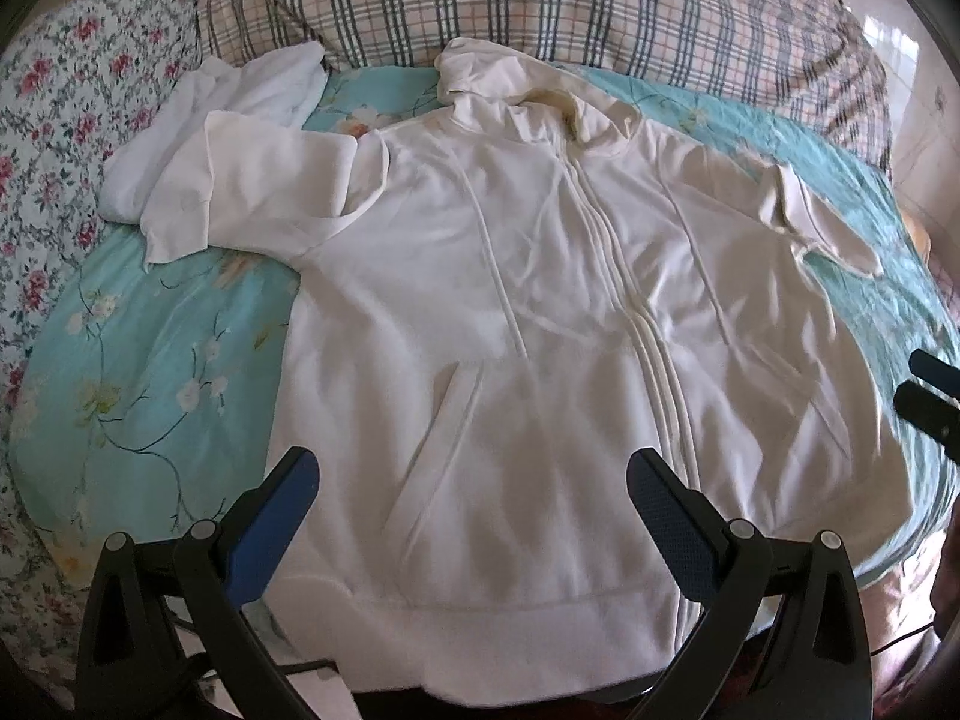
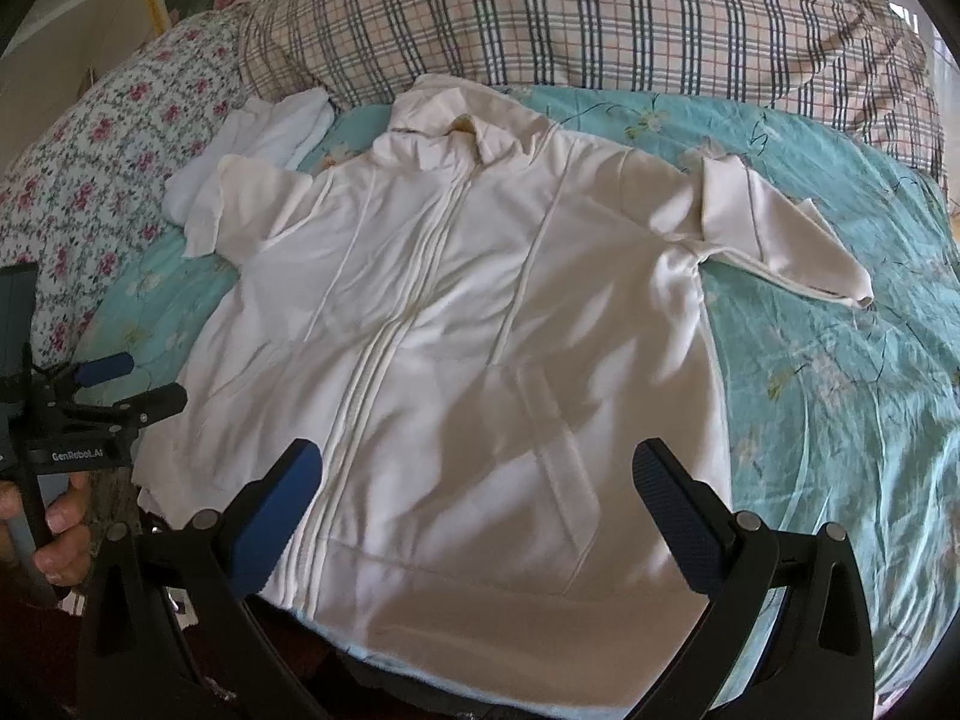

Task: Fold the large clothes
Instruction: 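Position both grippers over the hoodie hem, then grasp the hoodie sleeve cuff with the right gripper and lift it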

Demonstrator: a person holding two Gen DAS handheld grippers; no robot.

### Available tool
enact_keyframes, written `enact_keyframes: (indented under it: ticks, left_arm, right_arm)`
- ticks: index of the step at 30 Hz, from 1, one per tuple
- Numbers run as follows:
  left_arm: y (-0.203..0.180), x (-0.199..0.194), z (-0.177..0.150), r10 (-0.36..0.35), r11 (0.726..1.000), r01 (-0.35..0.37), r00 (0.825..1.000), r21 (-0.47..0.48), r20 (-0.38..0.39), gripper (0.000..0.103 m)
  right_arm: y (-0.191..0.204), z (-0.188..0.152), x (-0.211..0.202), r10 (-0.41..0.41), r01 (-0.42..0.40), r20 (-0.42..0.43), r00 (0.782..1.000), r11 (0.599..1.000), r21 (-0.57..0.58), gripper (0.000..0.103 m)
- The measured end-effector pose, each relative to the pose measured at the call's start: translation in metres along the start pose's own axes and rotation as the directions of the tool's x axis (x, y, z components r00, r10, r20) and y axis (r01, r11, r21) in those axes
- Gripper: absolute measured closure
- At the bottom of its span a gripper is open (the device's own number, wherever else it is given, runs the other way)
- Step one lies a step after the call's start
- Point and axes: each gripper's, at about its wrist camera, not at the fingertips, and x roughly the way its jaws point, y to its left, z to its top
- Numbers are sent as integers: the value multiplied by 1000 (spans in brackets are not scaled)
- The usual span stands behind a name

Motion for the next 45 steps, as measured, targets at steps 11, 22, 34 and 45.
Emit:
enact_keyframes:
  ticks: [11, 22, 34, 45]
  left_arm:
    - [34, 43, 33, -85, 977, 78, 996, -198, -27, 0]
    - [18, 90, 46, -90, 987, 73, 989, -144, -119, 0]
    - [9, 101, 56, -134, 980, 114, 983, -162, -122, 1]
    - [28, 101, 47, -96, 981, 72, 987, -179, -128, 1]
  right_arm:
    - [-100, 91, 39, -172, 169, 52, 984, 984, 55, 14]
    - [-179, 154, 146, -308, 315, -98, 946, 947, 70, 32]
    - [-155, 159, 89, -261, 252, 38, 965, 955, 159, 103]
    - [-179, 155, 182, -391, 403, -117, 913, 911, 94, 46]
